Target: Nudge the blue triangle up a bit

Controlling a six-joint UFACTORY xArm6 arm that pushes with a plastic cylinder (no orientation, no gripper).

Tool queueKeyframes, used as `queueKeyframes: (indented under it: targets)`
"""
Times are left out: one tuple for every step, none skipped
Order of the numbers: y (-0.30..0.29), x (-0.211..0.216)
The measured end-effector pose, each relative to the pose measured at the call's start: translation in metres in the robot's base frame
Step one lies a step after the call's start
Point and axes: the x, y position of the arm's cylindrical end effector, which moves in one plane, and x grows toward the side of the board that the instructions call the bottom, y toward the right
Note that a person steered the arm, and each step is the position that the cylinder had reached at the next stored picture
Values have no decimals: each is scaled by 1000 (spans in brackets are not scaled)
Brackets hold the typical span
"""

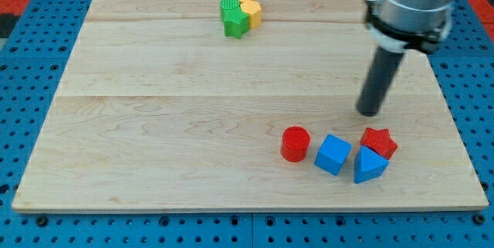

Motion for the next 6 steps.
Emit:
queueKeyframes:
  targets:
    - [52, 29]
    - [63, 99]
    - [2, 139]
    - [-33, 124]
    - [-45, 102]
    - [-45, 86]
